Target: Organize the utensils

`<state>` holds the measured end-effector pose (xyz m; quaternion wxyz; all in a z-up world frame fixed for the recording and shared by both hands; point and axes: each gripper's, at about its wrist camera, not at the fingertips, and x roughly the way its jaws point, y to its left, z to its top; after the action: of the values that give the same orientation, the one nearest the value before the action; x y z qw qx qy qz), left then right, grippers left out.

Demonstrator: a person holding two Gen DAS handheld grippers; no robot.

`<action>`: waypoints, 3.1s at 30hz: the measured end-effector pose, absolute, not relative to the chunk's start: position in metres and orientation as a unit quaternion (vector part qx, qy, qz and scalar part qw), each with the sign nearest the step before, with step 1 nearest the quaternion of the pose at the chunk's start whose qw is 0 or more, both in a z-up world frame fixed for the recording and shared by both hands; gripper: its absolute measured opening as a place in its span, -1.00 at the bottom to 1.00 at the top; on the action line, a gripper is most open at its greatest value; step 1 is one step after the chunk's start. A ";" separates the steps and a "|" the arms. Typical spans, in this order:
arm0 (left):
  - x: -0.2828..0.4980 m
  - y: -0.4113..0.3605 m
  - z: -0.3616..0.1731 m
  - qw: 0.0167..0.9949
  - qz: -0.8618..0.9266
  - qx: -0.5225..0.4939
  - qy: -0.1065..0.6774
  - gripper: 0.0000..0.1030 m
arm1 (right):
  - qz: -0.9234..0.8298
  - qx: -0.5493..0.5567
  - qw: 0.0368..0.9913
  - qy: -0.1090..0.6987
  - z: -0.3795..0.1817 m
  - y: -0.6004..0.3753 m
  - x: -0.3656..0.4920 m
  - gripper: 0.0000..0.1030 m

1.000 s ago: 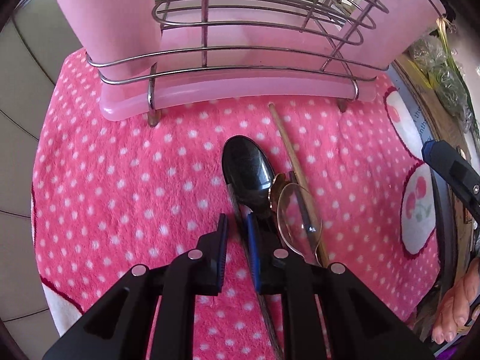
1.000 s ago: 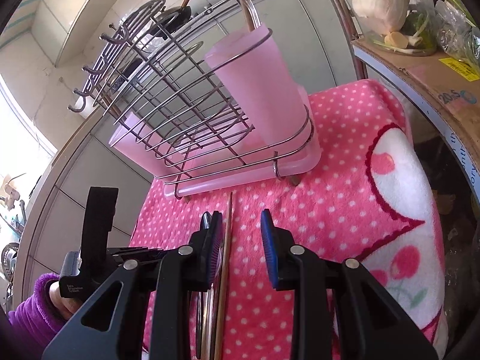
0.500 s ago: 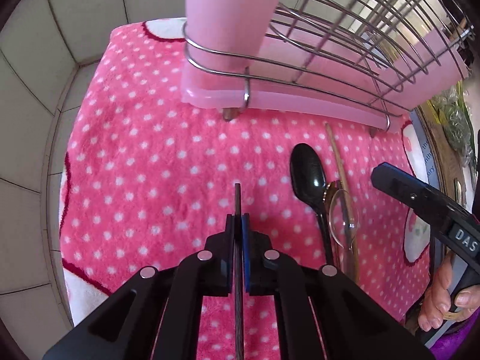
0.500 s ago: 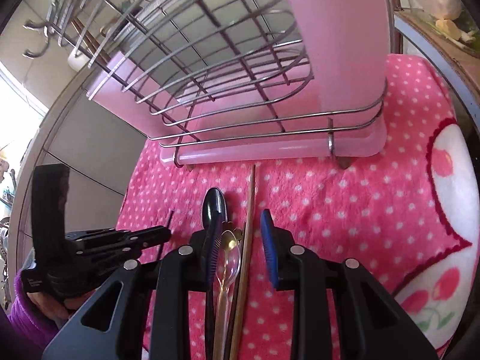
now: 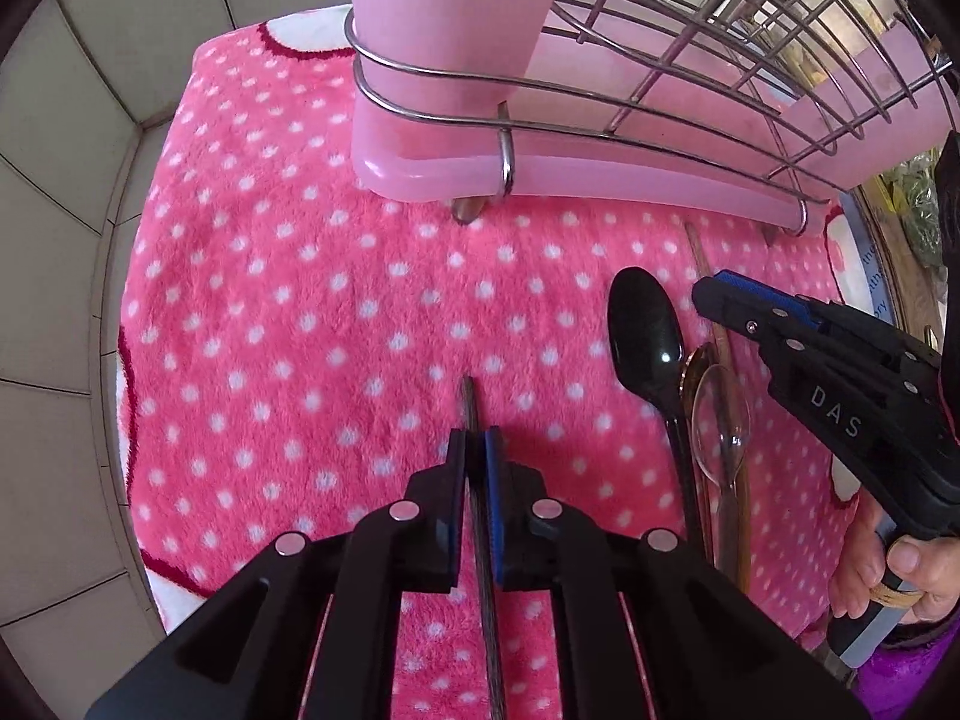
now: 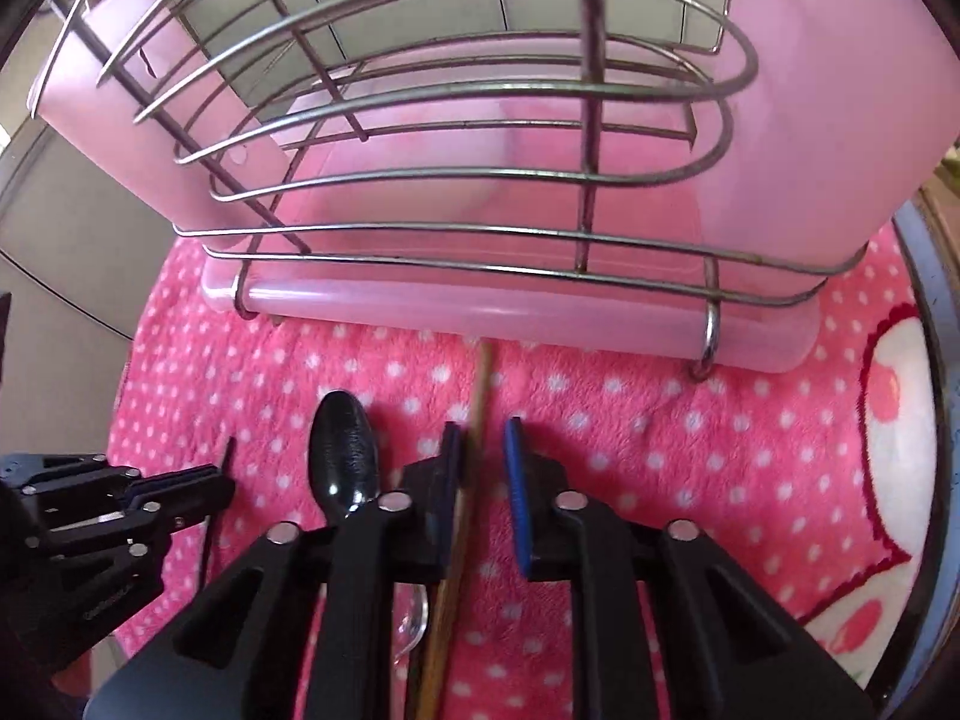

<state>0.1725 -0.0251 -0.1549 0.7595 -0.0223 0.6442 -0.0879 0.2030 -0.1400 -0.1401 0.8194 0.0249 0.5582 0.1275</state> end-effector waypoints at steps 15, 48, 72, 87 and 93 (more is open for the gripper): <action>0.147 0.015 -0.119 0.820 -0.102 -0.110 0.552 -0.92 | 0.149 0.123 0.873 0.449 -0.083 -0.202 0.145 -0.89; 0.073 0.061 0.053 0.938 -0.113 -0.148 0.292 -0.92 | 0.126 0.156 0.963 0.182 0.074 -0.278 0.071 -0.89; 0.158 0.075 0.151 0.971 -0.068 -0.137 0.182 -0.92 | 0.086 0.121 0.989 0.016 0.147 -0.288 0.174 -0.89; 0.212 0.067 0.108 0.966 -0.058 -0.124 0.219 -0.92 | 0.074 0.118 0.990 0.026 0.101 -0.286 0.212 -0.89; 0.212 0.059 0.079 0.962 -0.057 -0.110 0.243 -0.92 | 0.075 0.150 0.983 0.074 0.076 -0.289 0.207 -0.89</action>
<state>0.2120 0.0592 0.0793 0.9622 -0.1103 0.2425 -0.0565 0.2069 -0.2887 0.0757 0.9831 0.1499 0.0740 0.0753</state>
